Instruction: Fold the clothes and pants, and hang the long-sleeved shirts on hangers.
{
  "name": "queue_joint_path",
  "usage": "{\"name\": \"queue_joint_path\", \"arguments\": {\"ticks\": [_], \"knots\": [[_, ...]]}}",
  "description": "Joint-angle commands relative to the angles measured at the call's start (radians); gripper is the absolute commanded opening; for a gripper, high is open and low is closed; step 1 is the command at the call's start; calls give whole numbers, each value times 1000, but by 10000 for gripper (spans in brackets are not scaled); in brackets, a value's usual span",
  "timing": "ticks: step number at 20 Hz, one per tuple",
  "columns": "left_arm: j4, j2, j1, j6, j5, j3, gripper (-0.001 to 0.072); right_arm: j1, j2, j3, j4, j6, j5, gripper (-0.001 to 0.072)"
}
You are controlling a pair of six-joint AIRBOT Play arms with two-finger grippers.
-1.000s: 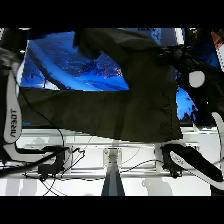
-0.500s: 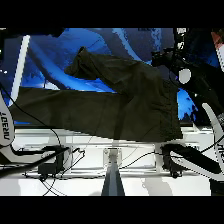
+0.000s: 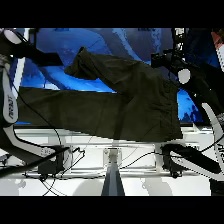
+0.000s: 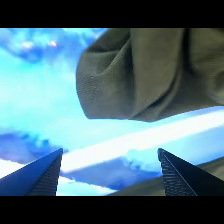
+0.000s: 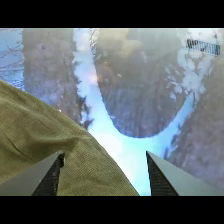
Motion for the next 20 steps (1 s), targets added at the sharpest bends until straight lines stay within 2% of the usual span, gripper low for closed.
{"name": "queue_joint_path", "arguments": {"ticks": [1, 4, 6, 7, 8, 10, 11, 13, 20], "knots": [[-7, -112, -8, -55, 24, -7, 713, -1, -1, 0, -1, -2, 2, 582], [-14, -173, -8, -101, 55, -7, 707, -1, -1, 0, -1, -2, 2, 581], [-89, -187, -8, -101, 108, -7, 705, -1, -1, 0, -1, -2, 2, 571], [-136, -186, -8, -101, 156, -7, 690, -1, -1, 0, -1, -2, 2, 571], [-195, -187, -8, -101, 209, -7, 633, -1, -1, 0, -1, -2, 2, 571], [-293, -187, -9, -101, 285, -7, 392, -1, -1, 0, -1, -2, 2, 571], [-332, -187, -9, -101, 298, -7, 286, -1, -1, 0, -1, -2, 2, 571], [-380, -180, -5, -100, 296, 1, 21, -1, -1, 0, -1, -2, 2, 571], [-381, 35, 112, -77, 298, 111, 19, -1, -1, 0, -3, 3, 3, 553]]}}
